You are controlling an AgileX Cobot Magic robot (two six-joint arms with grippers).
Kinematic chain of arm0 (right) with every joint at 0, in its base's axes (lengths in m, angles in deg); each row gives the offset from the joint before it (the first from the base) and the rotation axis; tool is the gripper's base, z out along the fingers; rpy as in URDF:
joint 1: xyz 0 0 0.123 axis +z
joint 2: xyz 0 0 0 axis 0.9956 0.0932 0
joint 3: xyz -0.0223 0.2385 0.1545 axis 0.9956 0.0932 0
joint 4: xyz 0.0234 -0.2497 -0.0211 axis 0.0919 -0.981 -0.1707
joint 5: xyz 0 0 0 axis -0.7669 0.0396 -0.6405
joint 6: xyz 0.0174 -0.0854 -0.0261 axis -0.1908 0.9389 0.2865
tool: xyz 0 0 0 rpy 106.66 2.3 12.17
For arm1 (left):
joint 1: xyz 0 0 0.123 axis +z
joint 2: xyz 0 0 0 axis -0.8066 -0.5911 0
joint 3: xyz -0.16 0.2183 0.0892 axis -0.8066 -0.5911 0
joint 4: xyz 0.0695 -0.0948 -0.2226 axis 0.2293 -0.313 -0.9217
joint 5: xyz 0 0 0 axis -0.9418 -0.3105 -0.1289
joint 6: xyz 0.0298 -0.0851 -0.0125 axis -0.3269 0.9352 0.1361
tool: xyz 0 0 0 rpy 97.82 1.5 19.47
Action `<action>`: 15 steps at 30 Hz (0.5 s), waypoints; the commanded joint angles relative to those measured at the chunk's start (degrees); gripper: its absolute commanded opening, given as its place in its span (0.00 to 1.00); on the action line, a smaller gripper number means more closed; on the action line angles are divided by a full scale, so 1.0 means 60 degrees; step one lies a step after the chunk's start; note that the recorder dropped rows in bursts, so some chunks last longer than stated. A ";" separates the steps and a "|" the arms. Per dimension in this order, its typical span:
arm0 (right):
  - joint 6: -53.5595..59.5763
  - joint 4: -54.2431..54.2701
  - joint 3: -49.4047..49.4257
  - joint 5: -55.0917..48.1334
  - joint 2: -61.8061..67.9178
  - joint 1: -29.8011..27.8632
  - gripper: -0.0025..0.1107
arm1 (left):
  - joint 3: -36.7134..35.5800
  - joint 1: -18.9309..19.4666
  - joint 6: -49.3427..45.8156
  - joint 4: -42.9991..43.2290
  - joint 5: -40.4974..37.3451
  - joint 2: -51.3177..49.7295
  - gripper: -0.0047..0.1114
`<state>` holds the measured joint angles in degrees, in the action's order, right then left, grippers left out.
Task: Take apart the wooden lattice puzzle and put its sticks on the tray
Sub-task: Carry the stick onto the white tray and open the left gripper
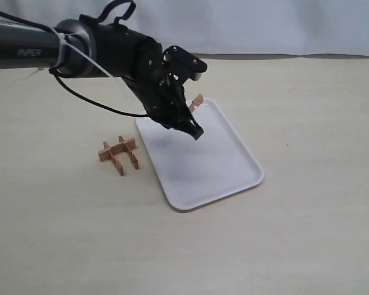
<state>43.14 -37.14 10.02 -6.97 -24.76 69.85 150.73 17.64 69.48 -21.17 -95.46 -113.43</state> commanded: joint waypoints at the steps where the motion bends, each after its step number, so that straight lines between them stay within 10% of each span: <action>1: 0.0039 0.0041 0.0030 -0.0031 -0.0044 -0.0068 0.07 | 0.0387 -0.0038 0.0635 0.0772 -0.0297 -0.0409 0.13; 7: 0.0039 0.0041 0.0030 -0.0031 -0.0044 -0.0068 0.07 | 0.0493 -0.0038 0.0705 0.1048 -0.0780 -0.0155 0.57; 15: 0.0039 0.0041 0.0030 -0.0031 -0.0044 -0.0068 0.07 | 0.1056 0.0426 0.0312 0.1666 -0.5067 0.1382 0.61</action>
<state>43.14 -37.14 10.02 -6.97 -24.76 69.85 157.39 18.44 72.07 -12.00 -121.33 -107.30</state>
